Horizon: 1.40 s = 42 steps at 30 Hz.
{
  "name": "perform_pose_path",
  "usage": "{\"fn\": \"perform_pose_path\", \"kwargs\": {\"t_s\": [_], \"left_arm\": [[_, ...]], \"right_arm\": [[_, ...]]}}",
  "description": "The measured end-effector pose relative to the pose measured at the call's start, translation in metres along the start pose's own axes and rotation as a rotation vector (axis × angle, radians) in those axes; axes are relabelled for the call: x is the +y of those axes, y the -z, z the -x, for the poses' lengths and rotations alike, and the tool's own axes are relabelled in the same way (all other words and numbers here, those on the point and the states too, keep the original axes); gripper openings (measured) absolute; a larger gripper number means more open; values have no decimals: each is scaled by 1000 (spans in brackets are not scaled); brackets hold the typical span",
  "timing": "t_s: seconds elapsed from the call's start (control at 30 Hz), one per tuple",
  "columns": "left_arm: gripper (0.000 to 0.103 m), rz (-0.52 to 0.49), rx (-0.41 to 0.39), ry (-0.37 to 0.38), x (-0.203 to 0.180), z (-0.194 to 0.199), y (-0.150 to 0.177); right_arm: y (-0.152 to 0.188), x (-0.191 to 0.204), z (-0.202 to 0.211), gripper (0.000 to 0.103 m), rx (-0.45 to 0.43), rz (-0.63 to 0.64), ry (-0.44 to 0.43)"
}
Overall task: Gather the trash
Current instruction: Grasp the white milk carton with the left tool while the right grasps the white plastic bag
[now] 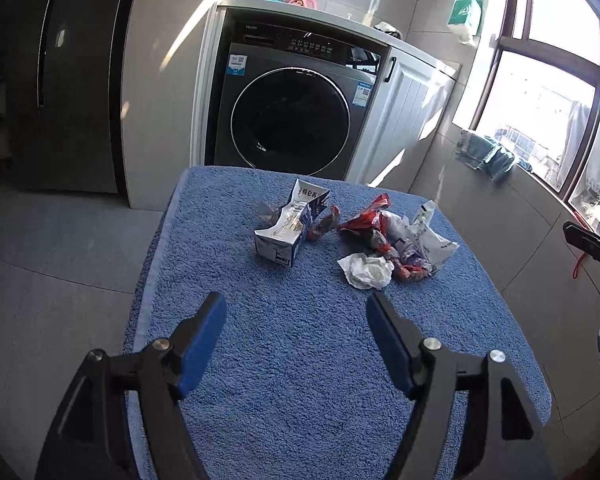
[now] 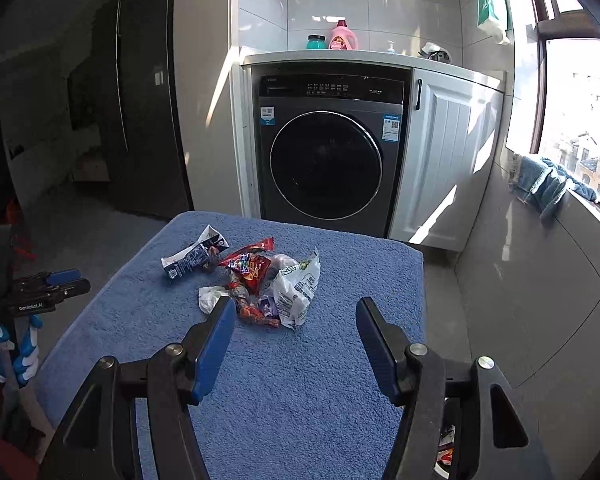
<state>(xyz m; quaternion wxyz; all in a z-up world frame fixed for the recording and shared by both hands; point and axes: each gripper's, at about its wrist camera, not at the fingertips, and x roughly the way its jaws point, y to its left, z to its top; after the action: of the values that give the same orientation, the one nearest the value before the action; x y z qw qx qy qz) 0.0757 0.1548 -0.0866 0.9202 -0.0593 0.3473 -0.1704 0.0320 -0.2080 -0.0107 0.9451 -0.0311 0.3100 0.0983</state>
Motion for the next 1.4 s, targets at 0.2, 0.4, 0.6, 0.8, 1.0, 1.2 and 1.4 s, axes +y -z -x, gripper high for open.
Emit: {"fn": "perform_pose_path", "kwargs": {"t_s": [0.2,0.4,0.6,0.8,1.0,1.2,1.4], "left_arm": [[72,-85,54,3,-4,-65,-40],[72,-204,163,-5,-15,-143,-70],[72,-241,258,-26,-11,-191,-70],[71,-199,307,-20,2,-205,-60],[51,-161,314,-5,6,-205,-53],[50,-175,256,11,-6,-184,-50],[50,-136,198,48,-10,-151,-51]], "right_arm": [[-7,-4,-60,60,73,11,-37],[-18,-10,-113,60,123,29,-66],[-18,-14,-163,60,175,34,-89],[-3,-23,-197,48,235,-3,-111],[8,-29,-210,20,268,-20,-133],[13,-33,-198,8,263,-21,-124],[12,-34,-161,7,223,-18,-101]]}}
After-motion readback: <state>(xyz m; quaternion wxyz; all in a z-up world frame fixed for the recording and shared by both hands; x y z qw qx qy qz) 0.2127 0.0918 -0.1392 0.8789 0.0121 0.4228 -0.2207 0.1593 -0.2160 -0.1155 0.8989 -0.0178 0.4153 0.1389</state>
